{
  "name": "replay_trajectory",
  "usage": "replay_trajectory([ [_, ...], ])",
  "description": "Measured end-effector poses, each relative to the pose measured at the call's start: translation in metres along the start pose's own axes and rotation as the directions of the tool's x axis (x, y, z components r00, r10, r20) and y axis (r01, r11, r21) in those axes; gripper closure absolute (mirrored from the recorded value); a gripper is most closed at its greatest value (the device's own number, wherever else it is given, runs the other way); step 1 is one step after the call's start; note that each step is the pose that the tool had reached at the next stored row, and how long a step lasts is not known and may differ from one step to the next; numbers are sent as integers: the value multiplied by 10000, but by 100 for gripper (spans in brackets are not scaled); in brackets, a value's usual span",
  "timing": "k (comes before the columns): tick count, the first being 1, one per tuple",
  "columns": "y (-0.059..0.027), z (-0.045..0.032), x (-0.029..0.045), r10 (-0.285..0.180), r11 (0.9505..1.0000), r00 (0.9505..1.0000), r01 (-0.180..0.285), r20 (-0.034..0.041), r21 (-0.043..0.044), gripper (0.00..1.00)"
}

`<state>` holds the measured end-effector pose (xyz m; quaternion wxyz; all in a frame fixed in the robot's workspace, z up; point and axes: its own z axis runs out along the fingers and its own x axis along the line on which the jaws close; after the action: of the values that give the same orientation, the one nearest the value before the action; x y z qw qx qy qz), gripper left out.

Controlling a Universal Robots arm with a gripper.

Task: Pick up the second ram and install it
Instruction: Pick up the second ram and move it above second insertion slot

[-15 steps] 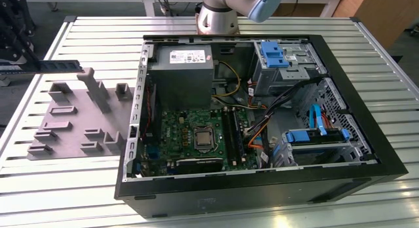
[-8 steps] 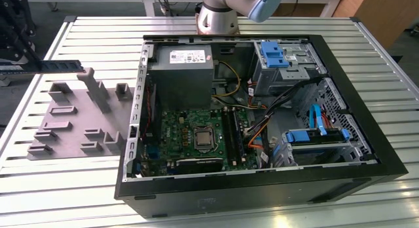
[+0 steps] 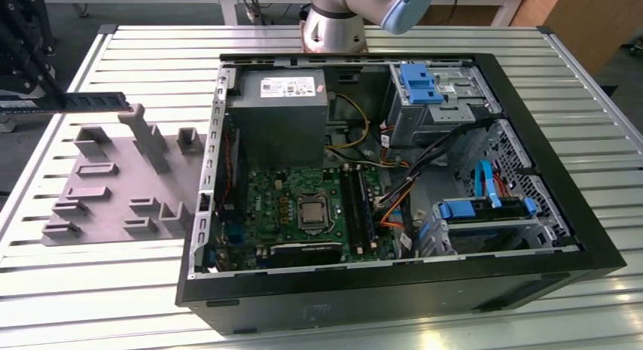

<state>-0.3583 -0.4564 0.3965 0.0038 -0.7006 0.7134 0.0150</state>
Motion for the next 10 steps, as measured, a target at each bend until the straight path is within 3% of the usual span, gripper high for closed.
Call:
replay_trajectory([
  [10, -52, -1, -1, 0, 10000, 10000, 0, 0, 0, 86],
])
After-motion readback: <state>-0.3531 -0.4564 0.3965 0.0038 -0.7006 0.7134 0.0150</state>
